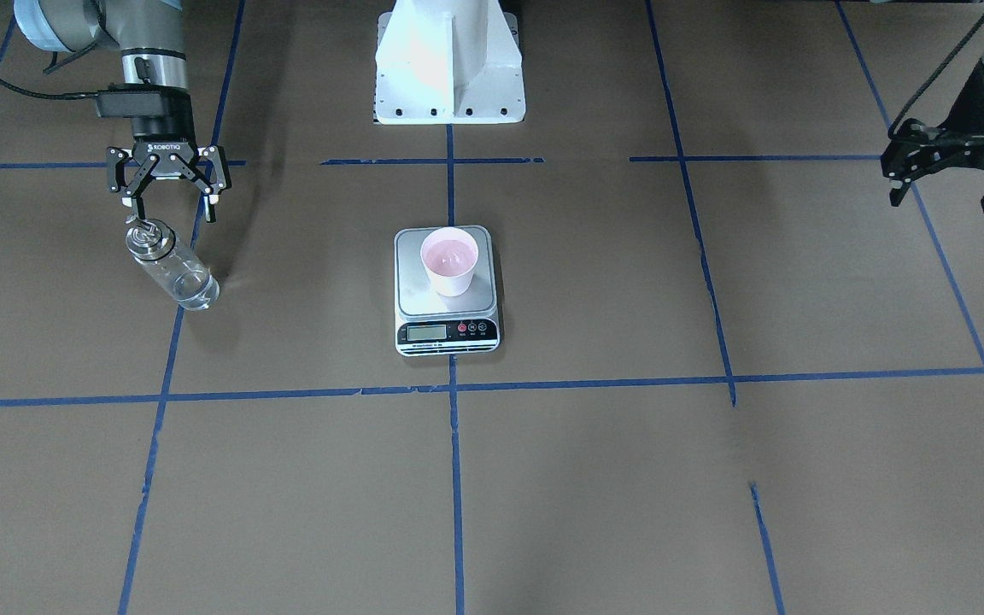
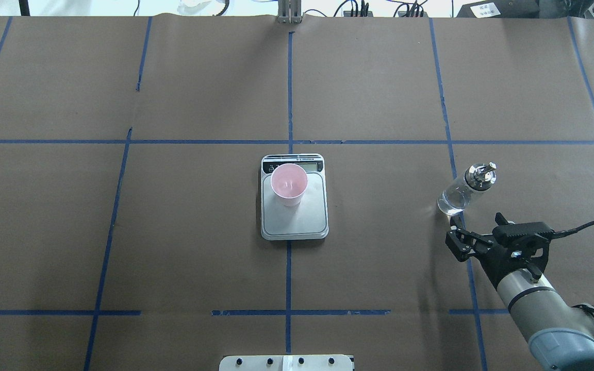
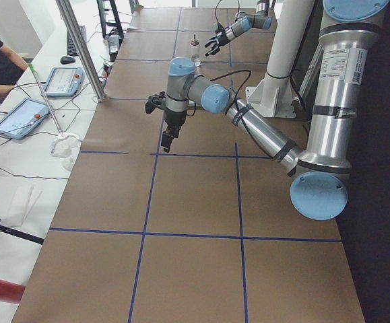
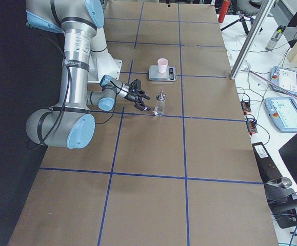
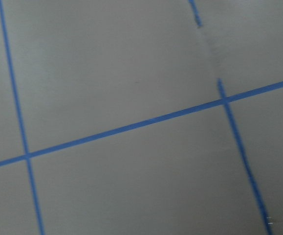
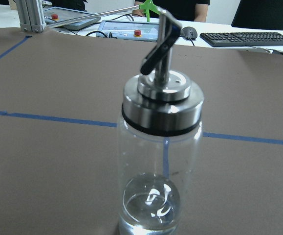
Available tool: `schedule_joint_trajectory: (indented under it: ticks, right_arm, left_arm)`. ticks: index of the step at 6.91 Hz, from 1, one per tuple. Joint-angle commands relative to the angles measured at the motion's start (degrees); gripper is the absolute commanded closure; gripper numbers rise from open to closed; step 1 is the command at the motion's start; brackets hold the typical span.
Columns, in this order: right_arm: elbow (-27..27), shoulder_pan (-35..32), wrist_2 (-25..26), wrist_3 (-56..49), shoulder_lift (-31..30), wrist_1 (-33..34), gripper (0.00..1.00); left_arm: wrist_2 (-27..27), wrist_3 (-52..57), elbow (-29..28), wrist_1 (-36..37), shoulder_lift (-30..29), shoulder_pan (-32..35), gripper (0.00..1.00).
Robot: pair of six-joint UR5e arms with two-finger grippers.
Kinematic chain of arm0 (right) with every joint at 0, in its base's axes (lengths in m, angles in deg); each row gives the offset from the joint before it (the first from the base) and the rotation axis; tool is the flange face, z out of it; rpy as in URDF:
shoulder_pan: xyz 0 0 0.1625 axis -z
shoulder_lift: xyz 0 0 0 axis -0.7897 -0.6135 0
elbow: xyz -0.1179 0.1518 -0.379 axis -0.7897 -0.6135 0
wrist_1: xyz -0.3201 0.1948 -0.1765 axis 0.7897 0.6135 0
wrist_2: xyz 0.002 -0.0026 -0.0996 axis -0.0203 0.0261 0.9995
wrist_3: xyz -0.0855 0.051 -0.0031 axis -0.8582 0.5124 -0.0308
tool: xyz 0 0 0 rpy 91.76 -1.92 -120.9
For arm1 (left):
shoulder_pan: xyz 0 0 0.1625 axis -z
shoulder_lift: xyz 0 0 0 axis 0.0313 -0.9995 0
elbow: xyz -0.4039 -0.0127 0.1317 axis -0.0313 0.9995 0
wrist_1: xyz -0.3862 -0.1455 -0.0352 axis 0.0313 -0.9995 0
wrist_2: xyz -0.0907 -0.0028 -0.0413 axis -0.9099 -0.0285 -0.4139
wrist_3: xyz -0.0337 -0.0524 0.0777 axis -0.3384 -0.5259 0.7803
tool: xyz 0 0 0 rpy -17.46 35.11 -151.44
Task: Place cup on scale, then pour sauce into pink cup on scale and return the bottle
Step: 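Withdraw the left arm while the right gripper grasps the glass bottle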
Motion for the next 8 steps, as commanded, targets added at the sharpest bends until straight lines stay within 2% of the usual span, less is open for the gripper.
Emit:
schedule_joint_trajectory:
  ticks: [1, 2, 4, 8]
  right_arm:
    - [-2.5, -2.4, -0.1, -3.9, 3.8, 0.0, 0.0]
    - [-5.1, -4.1, -0.2, -4.2, 5.4, 0.0, 0.0]
    - [-7.1, -6.5, -0.7, -5.5, 6.4, -0.1, 0.0]
    - [-7.3, -6.8, -0.7, -5.4, 6.9, 0.0, 0.0]
  left_arm:
    - [0.0, 1.8, -1.0, -0.2, 0.0, 1.3, 0.0]
    - [0.0, 1.9, -1.2, -0.3, 0.0, 1.6, 0.0]
    - [0.0, 1.9, -1.2, -0.2, 0.0, 2.1, 0.0]
    - [0.0, 1.2, -1.4, -0.3, -0.1, 2.1, 0.0]
